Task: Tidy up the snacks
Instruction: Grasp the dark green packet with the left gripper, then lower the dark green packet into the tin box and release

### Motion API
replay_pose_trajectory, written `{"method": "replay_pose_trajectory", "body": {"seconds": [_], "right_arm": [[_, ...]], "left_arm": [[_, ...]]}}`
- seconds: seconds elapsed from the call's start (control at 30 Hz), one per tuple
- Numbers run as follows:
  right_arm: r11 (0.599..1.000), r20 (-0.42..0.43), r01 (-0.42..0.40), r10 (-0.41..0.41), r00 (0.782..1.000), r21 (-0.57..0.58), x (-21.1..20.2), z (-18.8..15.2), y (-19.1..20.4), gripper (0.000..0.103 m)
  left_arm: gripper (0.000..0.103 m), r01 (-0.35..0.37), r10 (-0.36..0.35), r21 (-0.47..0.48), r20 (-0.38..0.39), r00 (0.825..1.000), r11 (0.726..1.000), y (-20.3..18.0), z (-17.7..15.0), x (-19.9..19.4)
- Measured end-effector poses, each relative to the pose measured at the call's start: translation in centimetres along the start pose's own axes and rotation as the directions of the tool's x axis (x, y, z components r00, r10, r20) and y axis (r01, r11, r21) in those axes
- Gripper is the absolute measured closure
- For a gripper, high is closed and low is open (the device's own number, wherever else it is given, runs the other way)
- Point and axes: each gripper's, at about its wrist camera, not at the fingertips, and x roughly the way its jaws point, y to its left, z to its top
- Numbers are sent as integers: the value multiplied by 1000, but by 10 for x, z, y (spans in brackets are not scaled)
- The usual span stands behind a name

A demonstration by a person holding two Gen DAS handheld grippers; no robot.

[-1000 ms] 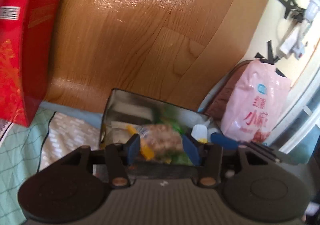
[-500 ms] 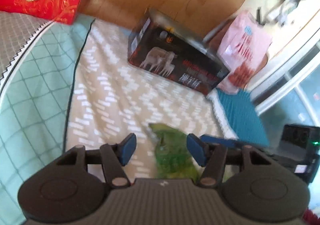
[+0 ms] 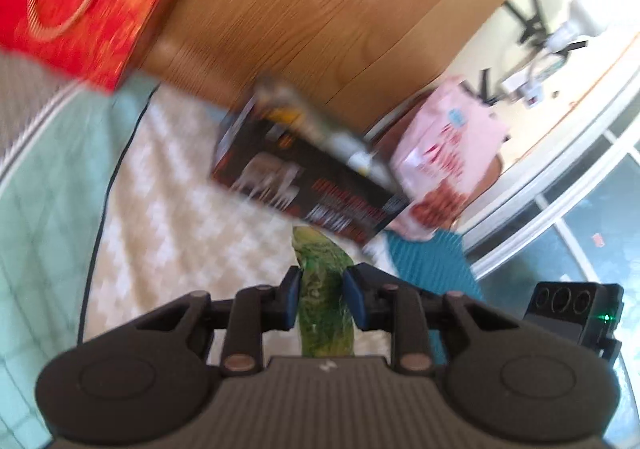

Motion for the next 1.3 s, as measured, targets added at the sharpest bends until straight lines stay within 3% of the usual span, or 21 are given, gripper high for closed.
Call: {"method": "replay_pose_trajectory", "body": {"seconds": [0.27, 0.5, 0.73, 0.87, 0.97, 1.13, 1.2, 1.3], "right_arm": [[995, 153, 39, -25, 988, -89, -6, 44, 10, 88], [983, 253, 139, -104, 962, -124, 15, 97, -19, 88], [979, 198, 201, -191, 961, -30, 56, 116, -83, 87], [976, 154, 215, -209, 966, -20, 76, 113, -98, 81], [965, 168, 258, -248, 954, -42, 82, 108, -95, 72], [967, 240, 249, -231, 943, -49, 49, 101, -75, 69], [977, 231, 203, -184, 955, -65, 28, 90, -63, 67], [985, 136, 103, -84, 987, -136, 0, 57, -39, 56]], "left_arm": [[79, 22, -30, 108, 67, 997, 994, -39, 51, 7], [79, 40, -54, 174, 76, 996, 984, -60, 111, 76], [78, 9, -11, 163, 11, 1000, 987, -43, 125, 155], [68, -57, 58, 173, -6, 998, 983, -31, 121, 174], [56, -100, 101, 199, 5, 995, 975, -33, 116, 172], [56, -103, 94, 182, 55, 994, 978, -40, 113, 130], [56, -90, 77, 197, 73, 994, 976, -44, 103, 100], [55, -71, 61, 215, 50, 997, 974, -42, 72, 58]]}}
